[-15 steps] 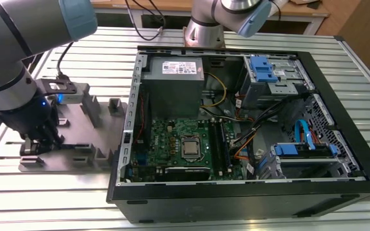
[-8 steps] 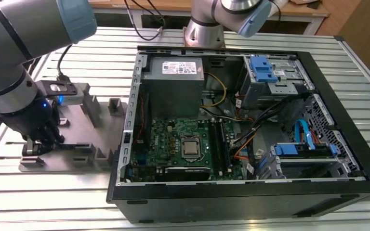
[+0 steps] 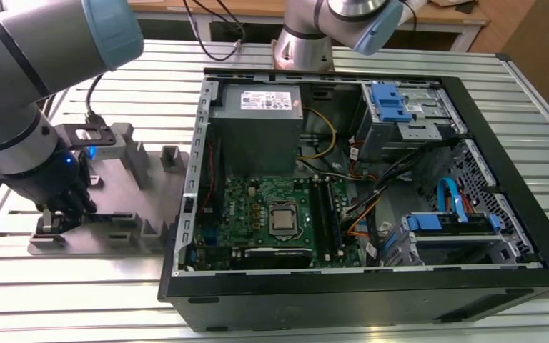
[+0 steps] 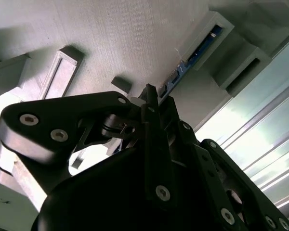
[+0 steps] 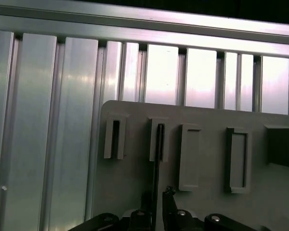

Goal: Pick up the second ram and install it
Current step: 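Pick up the second ram and move it above second insertion slot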

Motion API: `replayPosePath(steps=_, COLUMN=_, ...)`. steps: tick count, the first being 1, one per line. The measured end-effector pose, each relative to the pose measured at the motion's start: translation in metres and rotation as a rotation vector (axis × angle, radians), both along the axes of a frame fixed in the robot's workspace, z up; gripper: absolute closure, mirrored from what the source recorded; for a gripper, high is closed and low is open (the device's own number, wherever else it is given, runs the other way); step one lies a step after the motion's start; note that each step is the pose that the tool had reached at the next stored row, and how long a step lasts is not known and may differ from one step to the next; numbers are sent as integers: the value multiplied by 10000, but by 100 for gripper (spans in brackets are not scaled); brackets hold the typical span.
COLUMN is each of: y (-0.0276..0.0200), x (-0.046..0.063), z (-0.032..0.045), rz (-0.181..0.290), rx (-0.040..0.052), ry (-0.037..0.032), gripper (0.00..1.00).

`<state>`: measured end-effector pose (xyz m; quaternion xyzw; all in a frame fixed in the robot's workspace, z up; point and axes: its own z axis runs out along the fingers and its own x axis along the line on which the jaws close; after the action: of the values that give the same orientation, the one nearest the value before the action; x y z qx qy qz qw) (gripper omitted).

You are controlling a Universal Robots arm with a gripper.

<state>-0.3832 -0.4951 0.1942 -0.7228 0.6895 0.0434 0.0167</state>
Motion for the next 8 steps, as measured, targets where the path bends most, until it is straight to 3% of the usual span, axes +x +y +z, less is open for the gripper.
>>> replayPosePath(steps=8, y=-1, x=1, z=-20, rz=1, rx=-134, ry=1, gripper=76)
